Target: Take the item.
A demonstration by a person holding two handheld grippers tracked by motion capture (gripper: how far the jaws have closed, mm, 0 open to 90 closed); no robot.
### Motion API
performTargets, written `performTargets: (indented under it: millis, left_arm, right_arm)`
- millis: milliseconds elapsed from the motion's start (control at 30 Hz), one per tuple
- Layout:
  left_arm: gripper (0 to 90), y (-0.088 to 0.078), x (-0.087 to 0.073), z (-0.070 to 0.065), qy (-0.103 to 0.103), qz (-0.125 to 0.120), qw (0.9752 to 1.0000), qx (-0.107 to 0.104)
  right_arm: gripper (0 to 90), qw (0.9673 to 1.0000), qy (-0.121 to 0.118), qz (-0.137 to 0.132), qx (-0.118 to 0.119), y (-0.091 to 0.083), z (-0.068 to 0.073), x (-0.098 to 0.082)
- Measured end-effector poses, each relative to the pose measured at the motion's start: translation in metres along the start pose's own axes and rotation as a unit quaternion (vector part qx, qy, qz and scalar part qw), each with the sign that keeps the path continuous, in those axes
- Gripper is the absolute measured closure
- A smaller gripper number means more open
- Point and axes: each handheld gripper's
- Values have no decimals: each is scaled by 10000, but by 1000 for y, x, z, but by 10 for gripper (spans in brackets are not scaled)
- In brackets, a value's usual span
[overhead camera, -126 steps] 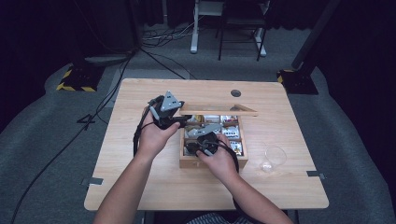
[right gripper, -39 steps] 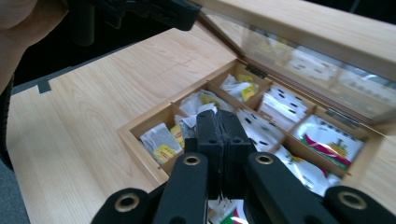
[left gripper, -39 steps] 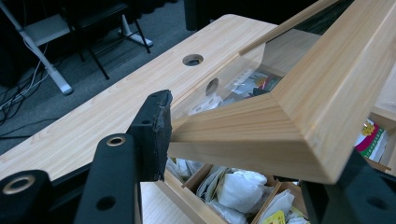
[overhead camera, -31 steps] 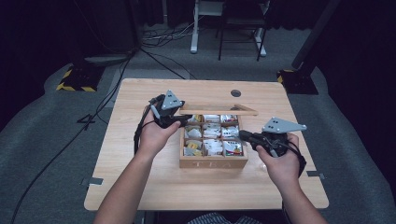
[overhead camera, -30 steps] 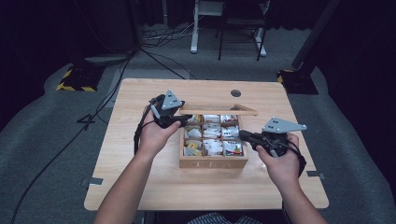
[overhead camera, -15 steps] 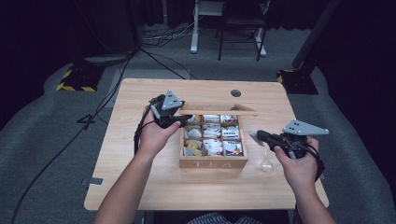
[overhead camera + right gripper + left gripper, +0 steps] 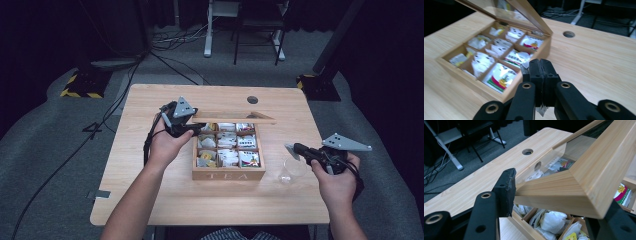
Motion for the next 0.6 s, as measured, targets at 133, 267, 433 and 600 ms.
performTargets:
  millis: [133,267,433,600]
  left_arm:
    - [487,0,0,0,-6,5,10000,-4]
    - [487,0,0,0,-6,5,10000,-4]
    - [487,0,0,0,-3,9,10000,2]
    - [487,0,0,0,-3,7,10000,4]
  right_arm:
    - [890,9999,88,3,-114,-2,-6,-7]
    - [890,9996,208,27,-210,-4,-13,-14]
    - [890,9993,337,23,-174,-3,-16,-22]
    - [890,9990,427,11,-138,-1,-17,-30]
Point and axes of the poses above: each handheld gripper's, and its own axes: y roughly forward along the jaws, x roughly out of its top, z roughly to its left, and after that the axes turned 11 degrees about x, right-handed
